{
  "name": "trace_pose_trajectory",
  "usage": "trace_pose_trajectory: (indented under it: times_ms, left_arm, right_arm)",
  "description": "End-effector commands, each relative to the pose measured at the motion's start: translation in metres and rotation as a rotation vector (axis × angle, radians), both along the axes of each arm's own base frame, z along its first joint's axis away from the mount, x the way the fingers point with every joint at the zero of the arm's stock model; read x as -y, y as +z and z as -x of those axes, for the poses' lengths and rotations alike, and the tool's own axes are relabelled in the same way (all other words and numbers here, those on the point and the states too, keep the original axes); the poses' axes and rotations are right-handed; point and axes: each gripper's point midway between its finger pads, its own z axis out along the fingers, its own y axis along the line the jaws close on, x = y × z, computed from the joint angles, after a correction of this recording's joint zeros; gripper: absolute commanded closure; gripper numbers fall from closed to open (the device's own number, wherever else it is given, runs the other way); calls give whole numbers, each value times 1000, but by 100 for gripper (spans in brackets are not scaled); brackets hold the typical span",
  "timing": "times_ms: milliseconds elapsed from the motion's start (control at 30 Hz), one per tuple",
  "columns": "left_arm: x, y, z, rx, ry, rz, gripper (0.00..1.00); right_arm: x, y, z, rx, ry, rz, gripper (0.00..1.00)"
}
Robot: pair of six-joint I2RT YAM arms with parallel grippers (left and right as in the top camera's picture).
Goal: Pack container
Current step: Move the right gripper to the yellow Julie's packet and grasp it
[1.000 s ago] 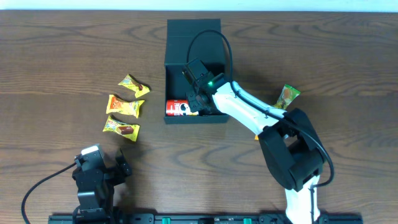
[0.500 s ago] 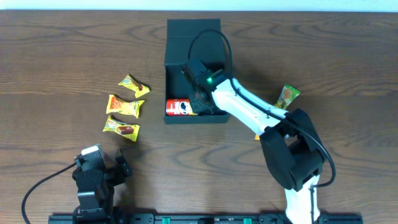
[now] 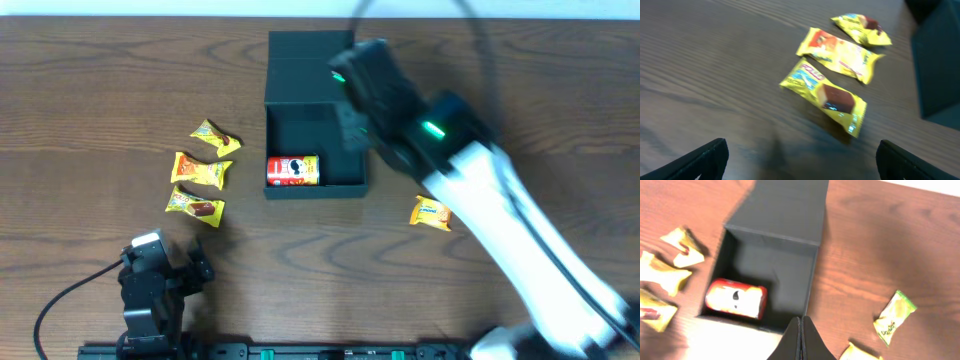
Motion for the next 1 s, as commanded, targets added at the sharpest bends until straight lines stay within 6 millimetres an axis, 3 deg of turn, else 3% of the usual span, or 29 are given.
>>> trace_pose_trajectory:
  times_ms: [0, 67, 167, 333, 467, 500, 600, 633, 667, 800, 967]
  left_arm:
    - [14, 1, -3, 18, -71, 46, 4]
    - [19, 12, -10, 74, -90, 74, 4]
    - [33, 28, -17, 145, -132, 166, 4]
    - [41, 46, -24, 220, -128, 298, 5]
    - [59, 64, -26, 281, -228, 350, 5]
    - [61, 69, -27, 301, -245, 352, 5]
    - [63, 77, -28, 328, -257, 366, 4]
    - [64, 78, -28, 333, -255, 379, 4]
    - [64, 81, -29, 345, -257, 380, 5]
    - [58, 84, -31, 365, -234, 354, 4]
    - [27, 71, -36, 334, -55, 292, 4]
  right_arm:
    - [20, -19, 25, 4, -21, 6, 98]
    - [26, -30, 33, 41, -68, -88, 98]
    - [38, -61, 44, 68, -134, -171, 98]
    - [62, -122, 61, -8, -256, -136, 99]
    - [81, -165, 74, -54, -376, -110, 99]
    - [82, -172, 75, -58, -375, -105, 91]
    - [83, -184, 80, -77, -368, -103, 45]
    - [83, -186, 81, -82, -368, -98, 13]
    - [83, -187, 82, -86, -366, -99, 1]
    - [82, -186, 81, -83, -366, -103, 1]
    - [85, -186, 78, -62, -324, -46, 1]
